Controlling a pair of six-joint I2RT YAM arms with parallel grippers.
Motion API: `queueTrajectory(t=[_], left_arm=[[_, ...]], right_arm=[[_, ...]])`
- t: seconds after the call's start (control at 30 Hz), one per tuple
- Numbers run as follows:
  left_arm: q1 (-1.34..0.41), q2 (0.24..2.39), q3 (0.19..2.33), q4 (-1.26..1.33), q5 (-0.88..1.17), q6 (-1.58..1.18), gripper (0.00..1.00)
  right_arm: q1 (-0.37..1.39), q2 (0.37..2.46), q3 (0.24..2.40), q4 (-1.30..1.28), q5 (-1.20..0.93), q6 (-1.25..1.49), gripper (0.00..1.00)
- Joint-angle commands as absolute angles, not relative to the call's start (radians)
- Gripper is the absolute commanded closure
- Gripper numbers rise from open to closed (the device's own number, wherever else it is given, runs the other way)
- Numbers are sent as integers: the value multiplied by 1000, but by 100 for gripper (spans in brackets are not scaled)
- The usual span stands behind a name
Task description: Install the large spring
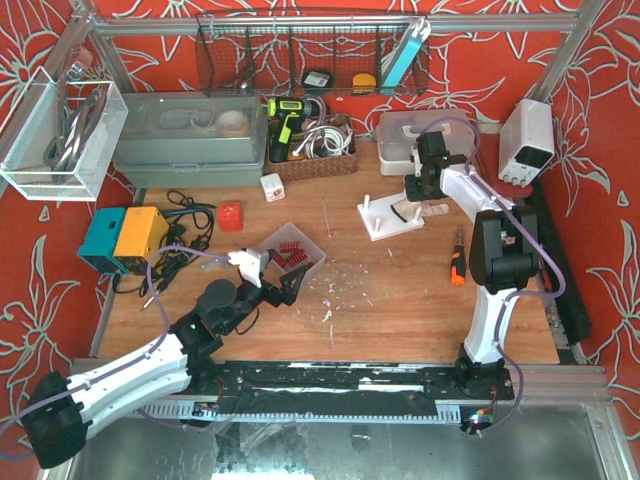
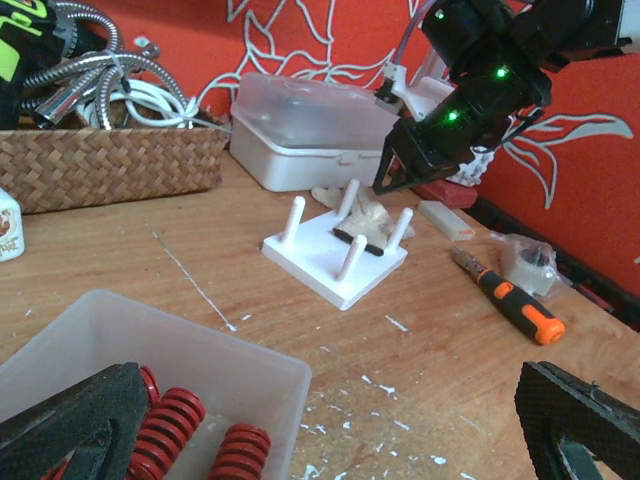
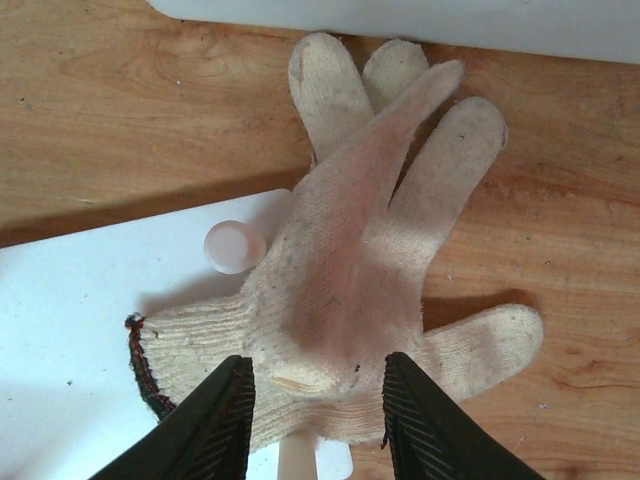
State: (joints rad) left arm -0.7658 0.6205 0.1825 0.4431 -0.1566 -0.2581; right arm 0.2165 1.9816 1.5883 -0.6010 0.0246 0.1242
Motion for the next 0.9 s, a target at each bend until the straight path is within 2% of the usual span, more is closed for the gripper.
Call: queueTrajectory(t=[0.0,0.3,0.37,0.43,0.63,0.87], left_arm=[[-770,631,178,449,-183,-250,0],[-770,654,189,433,-217,-253,0],[-770,651,184,438,-222,-253,0],[-770,650,183,442,-226,-253,0],[-770,653,184,439,-232,-250,0],[-770,664,189,433,-247,-251,0]], right_arm=[[205,2011,1579,-619,29,91,60],[205,2093,1622,-585,-8,94,57],[203,2105,1627,-580,-9,88,59],[204,2112,1627,-572,-19,85,67],[203,2043,1570,-521,9,85,100],[204,1914,1511,-483,57,124,100]])
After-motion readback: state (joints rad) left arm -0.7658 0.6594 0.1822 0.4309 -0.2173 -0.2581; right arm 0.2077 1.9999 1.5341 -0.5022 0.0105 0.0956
